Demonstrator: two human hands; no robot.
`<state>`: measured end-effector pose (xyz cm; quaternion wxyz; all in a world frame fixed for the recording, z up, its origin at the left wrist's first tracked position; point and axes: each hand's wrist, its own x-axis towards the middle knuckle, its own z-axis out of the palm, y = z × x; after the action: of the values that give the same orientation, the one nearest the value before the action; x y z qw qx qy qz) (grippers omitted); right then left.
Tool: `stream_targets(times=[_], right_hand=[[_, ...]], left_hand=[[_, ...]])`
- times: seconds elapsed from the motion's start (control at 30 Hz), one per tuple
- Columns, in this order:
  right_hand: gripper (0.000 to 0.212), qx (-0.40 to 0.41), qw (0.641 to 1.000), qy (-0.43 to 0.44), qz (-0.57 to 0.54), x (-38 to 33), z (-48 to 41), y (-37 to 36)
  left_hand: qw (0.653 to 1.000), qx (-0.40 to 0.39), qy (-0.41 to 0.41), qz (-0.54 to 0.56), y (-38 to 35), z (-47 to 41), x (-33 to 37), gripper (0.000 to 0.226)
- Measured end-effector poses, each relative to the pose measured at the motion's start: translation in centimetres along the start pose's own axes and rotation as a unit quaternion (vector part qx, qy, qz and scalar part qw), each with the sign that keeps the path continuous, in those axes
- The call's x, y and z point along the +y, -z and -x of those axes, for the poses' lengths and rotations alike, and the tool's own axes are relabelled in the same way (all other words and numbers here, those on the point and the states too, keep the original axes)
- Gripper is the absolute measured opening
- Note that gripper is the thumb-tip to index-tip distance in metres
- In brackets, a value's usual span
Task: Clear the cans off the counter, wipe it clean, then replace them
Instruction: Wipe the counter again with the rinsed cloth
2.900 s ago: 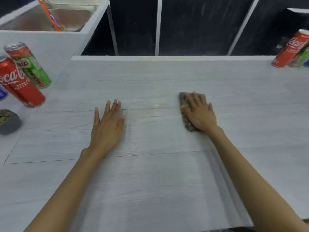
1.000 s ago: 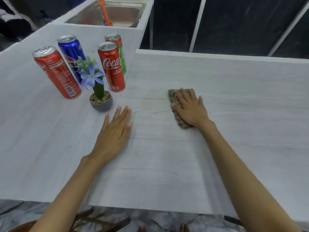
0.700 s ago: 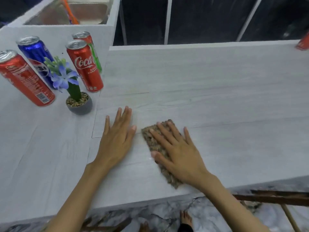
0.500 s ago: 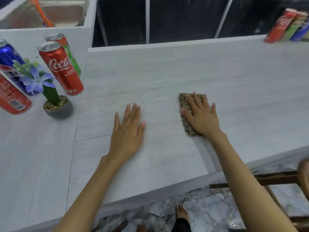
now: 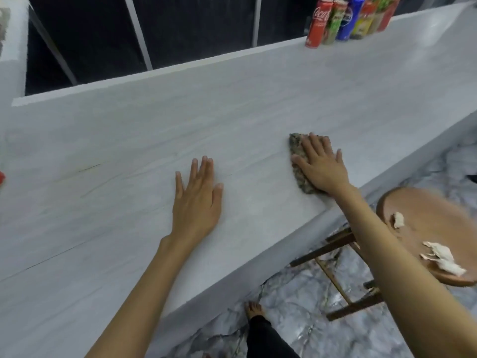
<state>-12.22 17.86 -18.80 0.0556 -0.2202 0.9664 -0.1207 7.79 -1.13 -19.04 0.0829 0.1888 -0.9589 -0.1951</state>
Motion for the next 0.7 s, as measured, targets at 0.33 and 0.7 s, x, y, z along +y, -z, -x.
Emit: stream_targets(times=[0.33, 0.7], right_hand=[[0.061, -0.035, 0.945, 0.324, -0.014, -8.3, 1.9, -3.8], [0.06, -0.04, 0.996, 0.084, 0.003, -5.5, -20.1, -0.1]], left_hand=[[0.998, 0.023, 0.051, -0.012, 0.8, -7.1, -0.3, 0.053], [0.995, 0.02, 0.096, -0.026, 0.2, -16.0, -1.0, 0.054]])
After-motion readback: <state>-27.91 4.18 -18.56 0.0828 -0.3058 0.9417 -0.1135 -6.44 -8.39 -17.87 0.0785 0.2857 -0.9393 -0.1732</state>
